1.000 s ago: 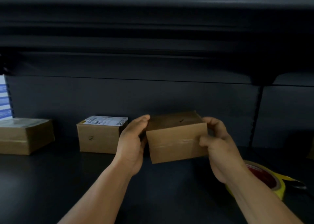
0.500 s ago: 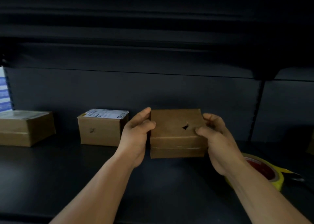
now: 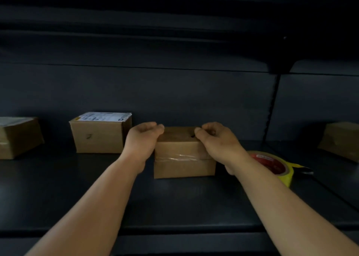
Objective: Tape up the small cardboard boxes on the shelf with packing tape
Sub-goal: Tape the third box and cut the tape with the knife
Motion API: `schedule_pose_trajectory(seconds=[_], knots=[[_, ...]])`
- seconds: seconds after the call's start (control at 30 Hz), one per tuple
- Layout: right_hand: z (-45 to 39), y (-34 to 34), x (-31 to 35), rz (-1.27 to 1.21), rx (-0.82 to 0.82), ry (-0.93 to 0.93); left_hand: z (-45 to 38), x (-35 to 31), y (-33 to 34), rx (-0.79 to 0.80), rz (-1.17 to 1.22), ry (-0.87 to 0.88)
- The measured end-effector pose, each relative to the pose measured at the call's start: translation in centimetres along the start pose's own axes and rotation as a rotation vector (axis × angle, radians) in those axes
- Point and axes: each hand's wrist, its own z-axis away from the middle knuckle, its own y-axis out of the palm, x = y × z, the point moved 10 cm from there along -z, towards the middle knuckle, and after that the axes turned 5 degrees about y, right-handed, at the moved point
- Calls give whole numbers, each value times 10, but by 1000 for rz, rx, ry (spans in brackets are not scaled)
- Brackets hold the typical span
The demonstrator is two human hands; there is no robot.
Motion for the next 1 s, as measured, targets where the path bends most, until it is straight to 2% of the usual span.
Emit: schedule_pose_trajectory(seconds=[0.17,0.27,0.4,0.57,0.63,0.7,0.77,0.8,0.9,1.0], knots=[[16,-30,16,31,-22,-63,13,-46,-3,-69,-127,294],[32,-48,17,61,69,-85,25,-66,15,-17,-196,419],[49,-67,4,228,210,-57,44,-84,53,89,-244,519],[64,-84,-28,422,304,38,68,-103,89,187,-569,715],[68,-92,-39,529,301,49,73,-101,98,229,-691,722],[72,-94,-47,619,324,65,66,-88,106,269,-992,672],[75,-93,-50,705,346,65,49,-67,101,306,-1273,524],[75,-93,-50,736,351,57,40,-57,95,336,-1332,435],[76,-93,-53,812,379,60,25,-34,83,493,-1280,243],[76,-93,-55,892,403,48,27,-30,84,630,-1150,211]])
